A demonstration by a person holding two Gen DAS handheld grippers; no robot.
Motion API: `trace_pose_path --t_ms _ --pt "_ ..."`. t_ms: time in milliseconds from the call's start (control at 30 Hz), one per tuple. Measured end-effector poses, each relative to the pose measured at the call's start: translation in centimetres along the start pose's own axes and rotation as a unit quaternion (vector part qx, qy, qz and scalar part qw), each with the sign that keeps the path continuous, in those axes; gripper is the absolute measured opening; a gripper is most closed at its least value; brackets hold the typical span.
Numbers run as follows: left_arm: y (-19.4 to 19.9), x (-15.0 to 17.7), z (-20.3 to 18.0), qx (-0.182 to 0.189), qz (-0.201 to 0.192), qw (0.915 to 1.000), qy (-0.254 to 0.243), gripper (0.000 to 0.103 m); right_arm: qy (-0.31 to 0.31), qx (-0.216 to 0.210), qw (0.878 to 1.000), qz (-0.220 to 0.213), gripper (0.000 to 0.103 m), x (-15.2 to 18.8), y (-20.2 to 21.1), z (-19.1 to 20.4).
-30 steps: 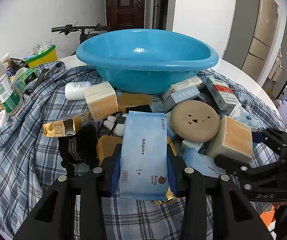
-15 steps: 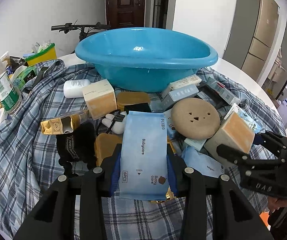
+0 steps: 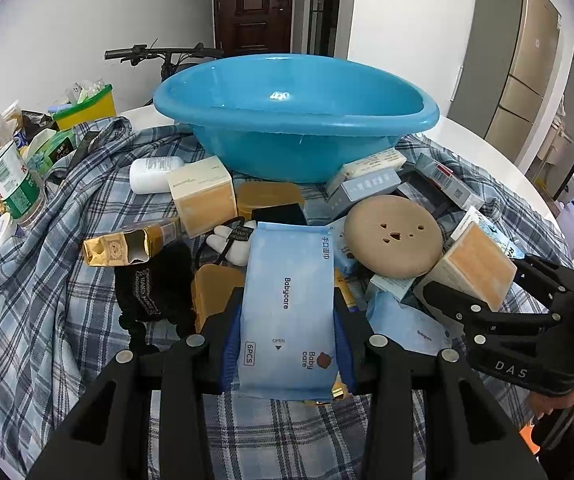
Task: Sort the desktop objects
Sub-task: 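Grasp the tan soap box with the right tool and lift it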
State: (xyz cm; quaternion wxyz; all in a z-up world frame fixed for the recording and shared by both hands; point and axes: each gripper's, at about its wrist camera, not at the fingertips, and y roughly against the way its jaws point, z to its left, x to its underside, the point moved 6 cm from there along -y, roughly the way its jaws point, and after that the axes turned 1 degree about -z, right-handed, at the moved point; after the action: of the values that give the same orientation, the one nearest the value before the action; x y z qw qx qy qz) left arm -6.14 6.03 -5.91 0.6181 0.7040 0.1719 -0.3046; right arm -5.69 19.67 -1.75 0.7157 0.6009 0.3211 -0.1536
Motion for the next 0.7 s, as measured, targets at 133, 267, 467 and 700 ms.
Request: trace_pose_path --t_ms 133,267,467,700 --pt "0.0 0.1 -0.2 -0.001 -0.001 1.0 -0.003 0.042 -0.019 0.043 0.999 -0.012 0.062 0.1 0.9 -0.5" --pt "-0.1 0.3 -0.4 0.001 0.001 1.0 -0.003 0.042 -0.023 0.031 0.999 0.003 0.062 0.5 0.7 -0.1" --pt "-0.2 0.4 -0.4 0.0 0.002 1.0 -0.002 0.042 -0.015 0.034 0.999 0.014 0.063 1.2 -0.1 -0.1" --pt "-0.3 0.7 0.0 -0.003 0.004 1.0 0.005 0.042 -0.02 0.035 0.999 0.001 0.059 1.5 0.7 -0.5"
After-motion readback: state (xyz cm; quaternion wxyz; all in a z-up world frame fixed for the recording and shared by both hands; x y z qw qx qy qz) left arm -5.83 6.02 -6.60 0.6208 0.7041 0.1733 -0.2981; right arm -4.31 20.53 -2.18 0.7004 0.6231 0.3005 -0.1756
